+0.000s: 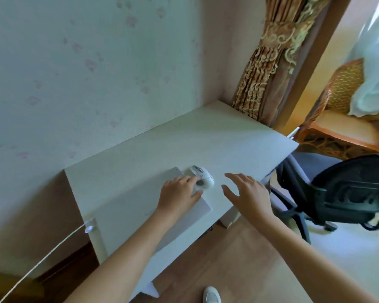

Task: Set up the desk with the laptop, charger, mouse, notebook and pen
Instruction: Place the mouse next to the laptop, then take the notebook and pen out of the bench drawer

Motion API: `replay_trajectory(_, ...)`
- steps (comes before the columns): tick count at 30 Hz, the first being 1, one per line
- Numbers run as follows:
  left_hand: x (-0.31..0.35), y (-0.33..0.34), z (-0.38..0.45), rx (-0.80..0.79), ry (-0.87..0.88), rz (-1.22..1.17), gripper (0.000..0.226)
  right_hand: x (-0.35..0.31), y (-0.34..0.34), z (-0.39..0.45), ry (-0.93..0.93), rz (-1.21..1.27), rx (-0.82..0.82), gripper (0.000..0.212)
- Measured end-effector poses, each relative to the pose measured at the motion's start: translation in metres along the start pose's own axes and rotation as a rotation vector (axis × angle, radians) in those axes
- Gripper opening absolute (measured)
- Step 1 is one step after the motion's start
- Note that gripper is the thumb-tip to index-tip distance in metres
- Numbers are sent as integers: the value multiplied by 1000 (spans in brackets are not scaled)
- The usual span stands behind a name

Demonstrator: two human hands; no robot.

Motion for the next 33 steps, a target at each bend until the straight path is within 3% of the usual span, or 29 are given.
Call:
replay_trajectory(6,77,-29,-36,88,267,29,38,15,-43,-96,149,-45,142,31)
replay_trajectory(10,132,-23,-47,85,434,24,36,38,-67,-155,252,-111,192,39)
replay_trajectory(14,202,-11,-53,72,564,88,34,74,-95,-210,376,-143,274,28)
replay_trajectory(23,399,37,-48,85,788,102,33,198,-162,-338,617,-235,374,35)
replay_trajectory(33,635,117,-67,50,920,180,33,355,-228,-498,776,-304,344,34)
Point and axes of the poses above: each hand's wrist, its own z-axis towards the middle knuckle, its own y-axis out of the palm, x = y × z, the point moved 8 cm from there along z, towards the middle knuckle, and after that the axes turned 12 degrees about -x, right-handed, at the moved point
